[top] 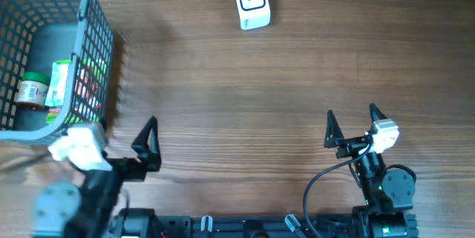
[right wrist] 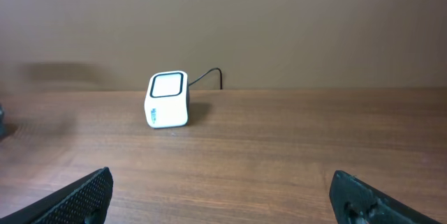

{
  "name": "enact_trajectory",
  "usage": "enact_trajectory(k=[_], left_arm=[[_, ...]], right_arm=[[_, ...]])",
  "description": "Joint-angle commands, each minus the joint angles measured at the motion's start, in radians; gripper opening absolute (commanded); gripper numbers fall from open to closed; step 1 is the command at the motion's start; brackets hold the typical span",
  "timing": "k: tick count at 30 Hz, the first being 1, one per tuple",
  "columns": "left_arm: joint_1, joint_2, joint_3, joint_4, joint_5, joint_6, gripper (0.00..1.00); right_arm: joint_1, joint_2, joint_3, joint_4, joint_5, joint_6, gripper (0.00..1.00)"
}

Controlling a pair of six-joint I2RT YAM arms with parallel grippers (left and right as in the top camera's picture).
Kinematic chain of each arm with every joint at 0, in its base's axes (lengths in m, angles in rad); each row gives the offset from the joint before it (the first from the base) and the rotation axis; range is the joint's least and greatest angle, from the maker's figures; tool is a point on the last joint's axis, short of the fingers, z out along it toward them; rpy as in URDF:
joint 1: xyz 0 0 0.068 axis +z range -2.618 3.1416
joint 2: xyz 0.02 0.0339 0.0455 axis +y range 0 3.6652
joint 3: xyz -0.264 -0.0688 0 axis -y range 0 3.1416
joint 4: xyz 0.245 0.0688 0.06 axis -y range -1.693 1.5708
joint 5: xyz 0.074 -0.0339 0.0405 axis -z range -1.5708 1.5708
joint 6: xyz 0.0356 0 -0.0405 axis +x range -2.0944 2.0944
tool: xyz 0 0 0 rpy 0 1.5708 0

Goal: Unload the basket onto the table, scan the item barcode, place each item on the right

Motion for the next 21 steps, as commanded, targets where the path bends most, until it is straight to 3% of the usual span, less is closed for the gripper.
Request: enact_trajectory(k=[1, 4, 6, 8, 10, 15, 21], left_arm=[[0.006, 0.374, 0.483, -0.321, -0.007, 0.080, 1.00], [0.006, 0.798, 0.979, -0.719, -0.094, 0.106, 1.00], [0.006, 1.010, 1.206, -0.769, -0.098, 0.104, 1.00], [0.006, 1.151, 1.320, -0.758, -0.080, 0.103, 1.00], [0.008, 1.252, 1.356, -0.667, -0.095, 0.128, 1.00], [0.156, 1.359, 1.356, -0.535, -0.375, 0.095, 1.00], [0.468, 1.451, 1.356, -0.542, -0.356, 0.160, 1.00]], right_arm=[[-0.007, 0.002, -0.001, 0.005, -0.005, -0.008, 1.00], [-0.007, 0.002, -0.001, 0.005, -0.005, -0.007, 1.00], [-0.007, 0.002, -0.001, 0.005, -0.005, -0.008, 1.00], [-0.007, 0.002, -0.001, 0.005, -0.005, -0.007, 1.00], [-0.007, 0.002, -0.001, 0.005, -0.005, -0.007, 1.00], [-0.007, 0.002, -0.001, 0.005, -0.005, -0.007, 1.00], [-0.007, 0.002, -0.001, 0.005, -0.006, -0.007, 1.00]])
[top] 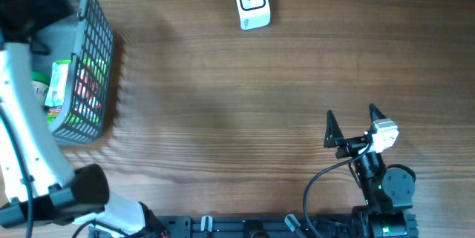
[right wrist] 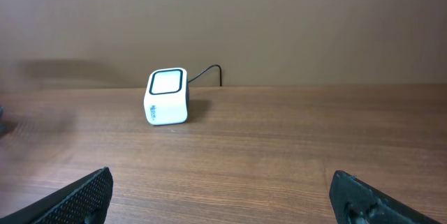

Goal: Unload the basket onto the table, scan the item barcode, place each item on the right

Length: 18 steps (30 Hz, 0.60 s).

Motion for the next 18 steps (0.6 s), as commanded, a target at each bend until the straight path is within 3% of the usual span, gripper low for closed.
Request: enact_trajectory(k=[1, 5, 11, 18], left_arm=[[0.163, 0.085, 0.023, -0.033, 0.010, 0.124, 1.00], [0.232, 0.177, 0.007, -0.078, 0.087, 0.192, 1.00], [0.231, 0.285, -0.105, -0.056, 0.261, 0.290, 1.00], [0.226, 0.352, -0.377, 0.177, 0.262, 0.344, 1.00]], right_arm=[[-0.007, -0.005, -0.001, 0.006, -0.005, -0.008, 1.00], [-0.007, -0.005, -0.001, 0.006, -0.005, -0.007, 1.00], [-0.007, -0.005, -0.001, 0.006, -0.005, -0.007, 1.00], [-0.007, -0.005, -0.001, 0.006, -0.005, -0.007, 1.00]])
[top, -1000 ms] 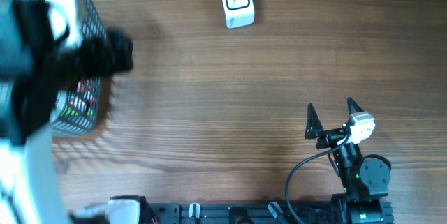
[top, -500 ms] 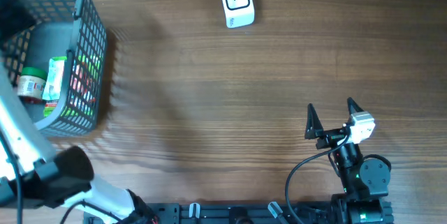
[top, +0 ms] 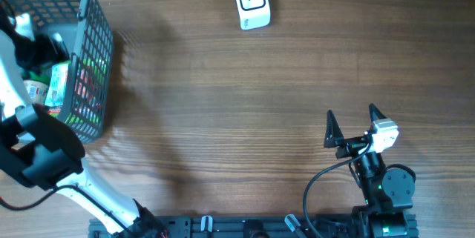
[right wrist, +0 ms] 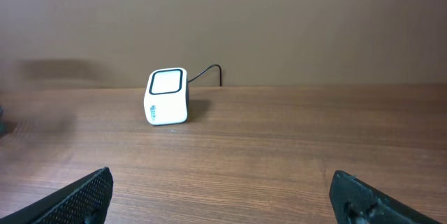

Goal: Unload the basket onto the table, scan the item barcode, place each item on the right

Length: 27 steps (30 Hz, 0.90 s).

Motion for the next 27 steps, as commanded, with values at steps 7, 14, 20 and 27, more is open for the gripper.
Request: enact_trajectory(k=[7, 14, 20, 27], left_arm=[[-0.014, 0.047, -0.221, 0.199, 0.086, 0.149, 1.00], [-0.014, 0.047, -0.221, 0.195, 0.092, 0.150, 1.00], [-0.014, 0.047, -0.284, 0.187, 0.092, 0.119, 1.00], [-0.014, 0.047, -0.388, 0.259, 0.089, 0.092, 0.63]], right_arm=[[-0.007, -0.005, -0.001, 0.006, -0.005, -0.007, 1.00], [-0.007, -0.005, -0.001, 0.006, -0.005, -0.007, 1.00], [-0.007, -0.005, -0.001, 0.006, -0.005, -0.007, 1.00], [-0.007, -0.005, -0.001, 0.006, -0.005, -0.008, 1.00]])
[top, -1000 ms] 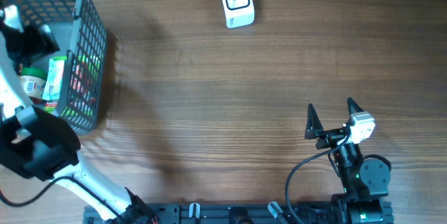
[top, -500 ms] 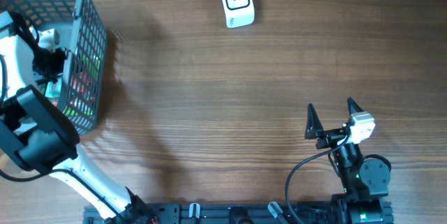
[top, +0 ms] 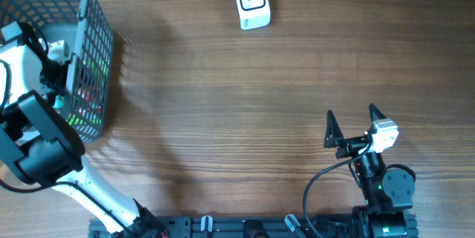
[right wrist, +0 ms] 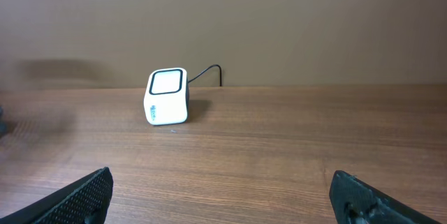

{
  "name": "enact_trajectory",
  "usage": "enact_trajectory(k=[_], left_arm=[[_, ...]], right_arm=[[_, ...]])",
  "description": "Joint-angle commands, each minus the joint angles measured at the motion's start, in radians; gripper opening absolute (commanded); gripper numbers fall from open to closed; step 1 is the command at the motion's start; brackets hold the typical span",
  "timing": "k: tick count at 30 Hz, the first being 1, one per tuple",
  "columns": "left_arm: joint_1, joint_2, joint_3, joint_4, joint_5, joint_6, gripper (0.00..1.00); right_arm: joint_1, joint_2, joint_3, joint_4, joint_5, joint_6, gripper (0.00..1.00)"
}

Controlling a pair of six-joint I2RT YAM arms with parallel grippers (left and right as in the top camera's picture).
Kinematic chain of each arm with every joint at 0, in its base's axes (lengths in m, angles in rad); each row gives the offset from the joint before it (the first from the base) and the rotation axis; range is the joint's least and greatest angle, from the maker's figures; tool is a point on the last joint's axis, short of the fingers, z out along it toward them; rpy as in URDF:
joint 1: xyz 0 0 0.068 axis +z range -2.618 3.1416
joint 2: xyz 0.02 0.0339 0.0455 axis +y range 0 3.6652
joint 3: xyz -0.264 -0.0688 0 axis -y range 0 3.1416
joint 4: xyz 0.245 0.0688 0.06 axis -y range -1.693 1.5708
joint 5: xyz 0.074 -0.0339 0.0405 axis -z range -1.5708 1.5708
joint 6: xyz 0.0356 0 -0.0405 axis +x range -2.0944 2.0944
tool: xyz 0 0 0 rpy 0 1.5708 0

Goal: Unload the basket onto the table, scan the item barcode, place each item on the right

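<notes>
The white barcode scanner (top: 251,2) stands at the table's far edge, its window facing up; the right wrist view shows the scanner (right wrist: 167,97) ahead and to the left. The items lie in the grey wire basket (top: 95,15) at the far left. Only green and red packaging (top: 87,82) shows through the mesh. My left gripper (top: 55,66) reaches down into the basket over the items, its jaws hidden by the wrist. My right gripper (top: 352,122) rests open near the front right, with nothing between its fingertips (right wrist: 87,195).
The scanner's black cable (right wrist: 209,74) runs off behind it toward the wall. The basket's tall mesh wall stands between the items and the bare wooden table (top: 237,104). My left arm's white link (top: 15,64) crosses the basket's near rim.
My left wrist has shifted right and nearer inside the basket, now covering the jar and the carton that showed before. The right arm and the scanner have not moved.
My left gripper first stood open on the table just in front of the basket. Then the arm was up over the basket's far left corner. After that it was down inside the basket beside the jar and the green carton, and now it covers them. The right arm stayed still.
</notes>
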Motion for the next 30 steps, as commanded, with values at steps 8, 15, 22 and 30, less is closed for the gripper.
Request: enact_trajectory(k=[8, 15, 22, 30], left_arm=[[-0.006, 0.002, 0.002, -0.025, 0.060, -0.036, 0.04], [-0.006, -0.143, 0.199, -0.071, 0.052, -0.090, 0.04], [-0.011, -0.388, 0.262, -0.070, 0.064, -0.211, 0.04], [-0.118, -0.497, 0.262, -0.135, -0.068, -0.296, 0.04]], right_arm=[[-0.007, -0.005, -0.001, 0.006, -0.005, -0.008, 1.00], [-0.007, -0.005, -0.001, 0.006, -0.005, -0.007, 1.00], [-0.007, -0.005, -0.001, 0.006, -0.005, -0.008, 1.00], [-0.007, -0.005, -0.001, 0.006, -0.005, -0.007, 1.00]])
